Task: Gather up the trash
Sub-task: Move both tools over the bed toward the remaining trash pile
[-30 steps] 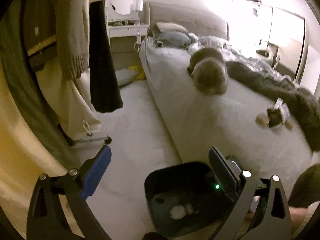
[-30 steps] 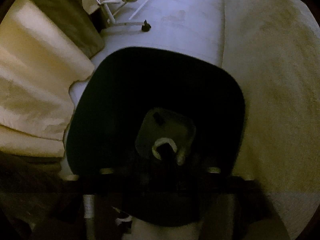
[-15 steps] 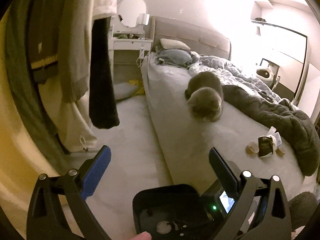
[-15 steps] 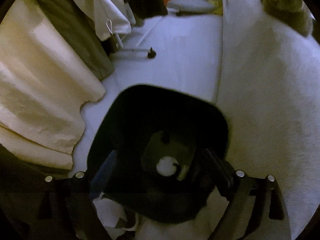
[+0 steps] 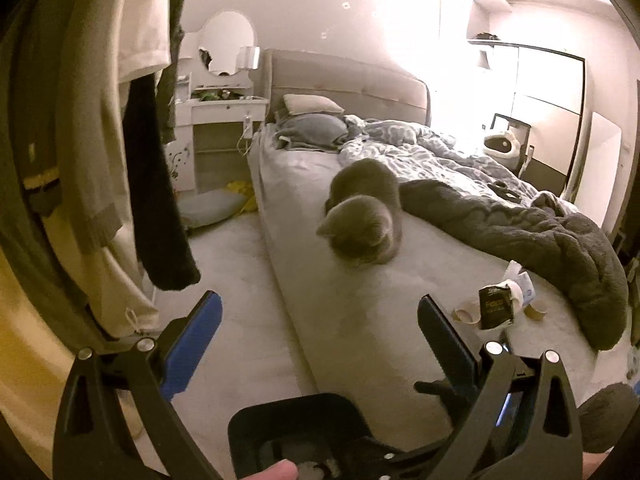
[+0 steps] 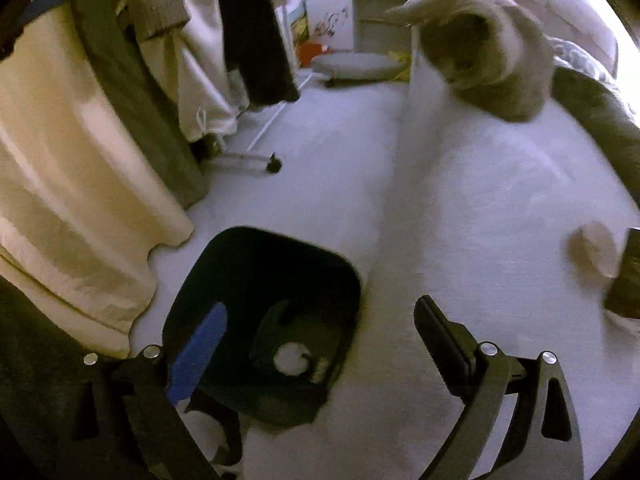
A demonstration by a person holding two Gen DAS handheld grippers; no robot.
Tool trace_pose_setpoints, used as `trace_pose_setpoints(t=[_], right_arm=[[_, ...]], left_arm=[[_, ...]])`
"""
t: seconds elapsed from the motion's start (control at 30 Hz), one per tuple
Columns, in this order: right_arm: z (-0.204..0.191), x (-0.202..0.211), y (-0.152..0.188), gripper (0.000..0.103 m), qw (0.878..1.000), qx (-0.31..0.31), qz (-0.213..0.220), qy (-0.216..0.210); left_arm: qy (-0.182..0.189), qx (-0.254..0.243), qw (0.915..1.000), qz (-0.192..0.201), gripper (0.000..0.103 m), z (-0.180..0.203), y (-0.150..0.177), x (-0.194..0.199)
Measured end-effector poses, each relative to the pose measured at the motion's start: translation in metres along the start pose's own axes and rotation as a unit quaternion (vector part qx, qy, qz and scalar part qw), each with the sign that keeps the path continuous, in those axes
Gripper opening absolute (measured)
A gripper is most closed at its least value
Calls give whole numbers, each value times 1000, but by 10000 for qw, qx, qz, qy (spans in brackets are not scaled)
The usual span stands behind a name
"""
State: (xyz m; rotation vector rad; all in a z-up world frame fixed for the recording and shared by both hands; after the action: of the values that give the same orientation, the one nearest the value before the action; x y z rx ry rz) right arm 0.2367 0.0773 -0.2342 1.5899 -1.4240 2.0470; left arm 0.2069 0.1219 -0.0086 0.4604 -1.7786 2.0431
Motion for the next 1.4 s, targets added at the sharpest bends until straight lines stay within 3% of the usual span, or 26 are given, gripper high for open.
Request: trace_pose_setpoints(t=[0.47, 0.93, 1.4], right_arm=[[70, 62, 19, 98, 9977, -208, 402, 512], [164, 108, 54, 98, 9903, -670, 627, 1042], [233, 124, 99, 98, 9863, -826, 608, 1289]], left_arm=[[607, -201, 9978, -187, 100, 82, 4, -34], [1040, -476, 9926, -411, 100, 161, 18, -66], [883, -1155, 9878, -564, 99, 221, 51, -95]])
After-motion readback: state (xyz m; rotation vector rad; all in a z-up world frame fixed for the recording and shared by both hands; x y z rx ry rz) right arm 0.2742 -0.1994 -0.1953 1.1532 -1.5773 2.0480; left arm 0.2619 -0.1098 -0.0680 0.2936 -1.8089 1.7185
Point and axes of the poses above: each gripper's, at about its wrist camera, not at the fingertips, and x roughly against the way its jaws point, z to its right, y to its underside, the point moved 9 cm from there along -x, roughly the way its jaws point, and after that the axes turned 3 degrees about x, right-handed, at the moved point
